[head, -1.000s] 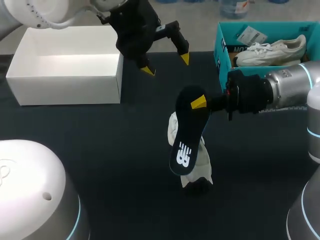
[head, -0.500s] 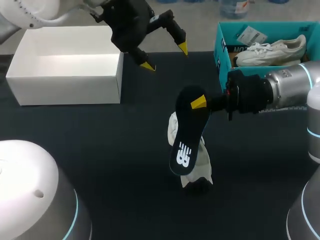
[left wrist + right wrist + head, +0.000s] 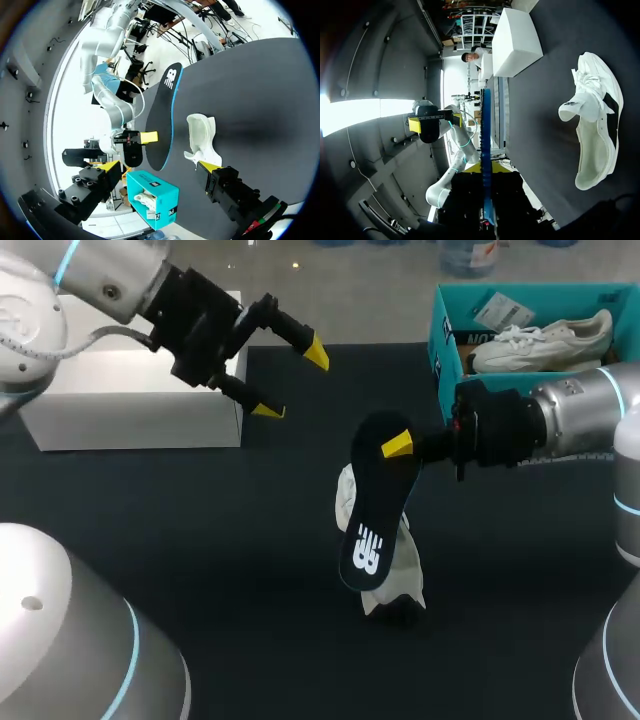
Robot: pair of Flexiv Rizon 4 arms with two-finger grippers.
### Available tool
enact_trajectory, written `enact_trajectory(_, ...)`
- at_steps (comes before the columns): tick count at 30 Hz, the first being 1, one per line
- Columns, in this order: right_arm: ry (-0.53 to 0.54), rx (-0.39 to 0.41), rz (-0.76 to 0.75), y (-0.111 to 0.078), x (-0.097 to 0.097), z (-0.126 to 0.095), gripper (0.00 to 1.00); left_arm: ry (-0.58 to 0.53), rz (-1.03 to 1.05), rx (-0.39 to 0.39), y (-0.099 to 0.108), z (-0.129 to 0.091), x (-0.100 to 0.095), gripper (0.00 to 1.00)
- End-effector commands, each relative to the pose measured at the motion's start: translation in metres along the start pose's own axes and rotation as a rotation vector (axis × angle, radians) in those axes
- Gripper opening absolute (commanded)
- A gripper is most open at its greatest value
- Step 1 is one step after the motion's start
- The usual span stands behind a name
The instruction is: Take the shoe out of the shoebox, open the shoe tongue, remove and reinsert the insole, then place the shoe into the shoebox
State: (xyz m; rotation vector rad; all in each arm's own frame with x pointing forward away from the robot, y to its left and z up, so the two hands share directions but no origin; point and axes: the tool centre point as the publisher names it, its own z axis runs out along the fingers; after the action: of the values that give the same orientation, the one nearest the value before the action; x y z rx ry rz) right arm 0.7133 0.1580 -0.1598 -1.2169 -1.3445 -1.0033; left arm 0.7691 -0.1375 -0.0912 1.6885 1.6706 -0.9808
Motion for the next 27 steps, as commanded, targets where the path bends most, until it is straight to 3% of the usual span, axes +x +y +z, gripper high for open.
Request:
enact_trajectory(1,-0.004,-0.001,0.002,-0.001,0.0,0.0,0.0,-0.313,-0.006,0.025,0.004,0.002,0.031,1.0)
enact_trajectory(15,-0.004,-0.001,0.002,-0.001,0.0,0.0,0.0,-0.399,0.045,0.056,-0.007,0.014,0.042,1.0)
enact_trajectory(27,-0.004,-0.001,0.002,-0.001,0.0,0.0,0.0,-0.366,0.046,0.037,-0.012,0.016,0.042,1.0)
